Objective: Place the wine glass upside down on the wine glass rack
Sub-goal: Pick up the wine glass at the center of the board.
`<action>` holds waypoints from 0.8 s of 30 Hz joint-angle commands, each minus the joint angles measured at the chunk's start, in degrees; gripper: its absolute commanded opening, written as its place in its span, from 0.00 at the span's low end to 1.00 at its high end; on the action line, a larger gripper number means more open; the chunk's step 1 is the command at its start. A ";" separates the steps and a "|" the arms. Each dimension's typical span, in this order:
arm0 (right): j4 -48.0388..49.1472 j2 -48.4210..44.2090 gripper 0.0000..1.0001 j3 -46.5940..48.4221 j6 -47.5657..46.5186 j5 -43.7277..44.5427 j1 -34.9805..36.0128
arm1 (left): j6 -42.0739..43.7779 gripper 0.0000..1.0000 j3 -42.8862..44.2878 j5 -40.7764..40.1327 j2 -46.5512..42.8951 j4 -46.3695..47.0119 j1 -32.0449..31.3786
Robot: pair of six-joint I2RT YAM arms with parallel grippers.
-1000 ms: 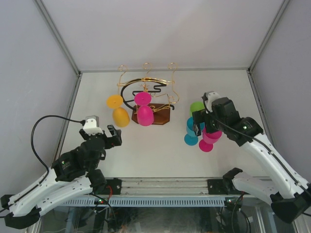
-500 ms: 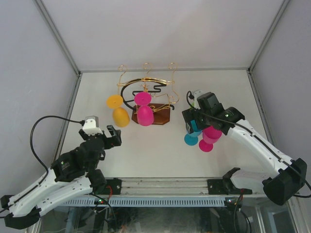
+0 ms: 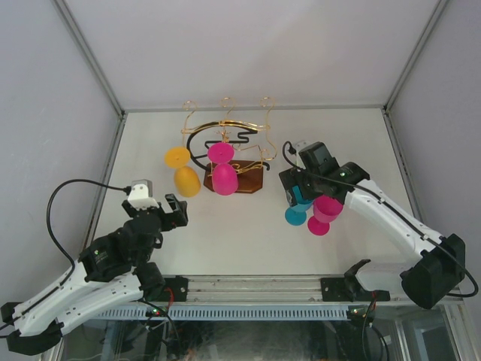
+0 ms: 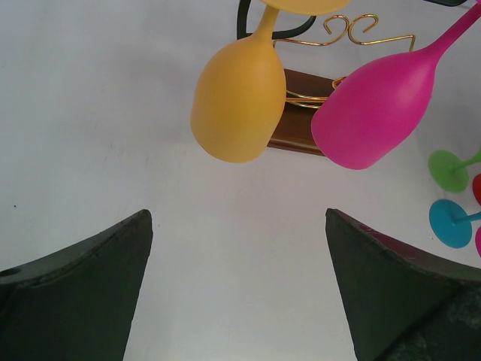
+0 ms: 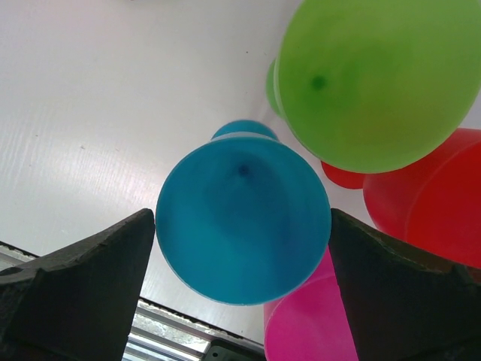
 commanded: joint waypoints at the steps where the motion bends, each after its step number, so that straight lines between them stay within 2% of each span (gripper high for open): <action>1: 2.46 1.07 0.94 1.34 0.05 0.49 0.12 | -1.00 1.00 1.79 0.16 0.02 0.88 -0.07; 15: 5.55 3.02 0.82 -0.95 1.50 0.43 0.01 | -3.58 1.00 1.23 -0.86 -2.47 0.29 -0.12; 21: 4.81 2.35 0.81 -1.50 1.81 0.41 0.54 | -4.36 1.00 0.51 -1.86 -4.93 -0.34 -0.15; 24: 4.95 0.60 0.75 -1.56 2.41 0.21 0.59 | -4.32 1.00 0.59 -2.09 -5.18 -0.65 -0.09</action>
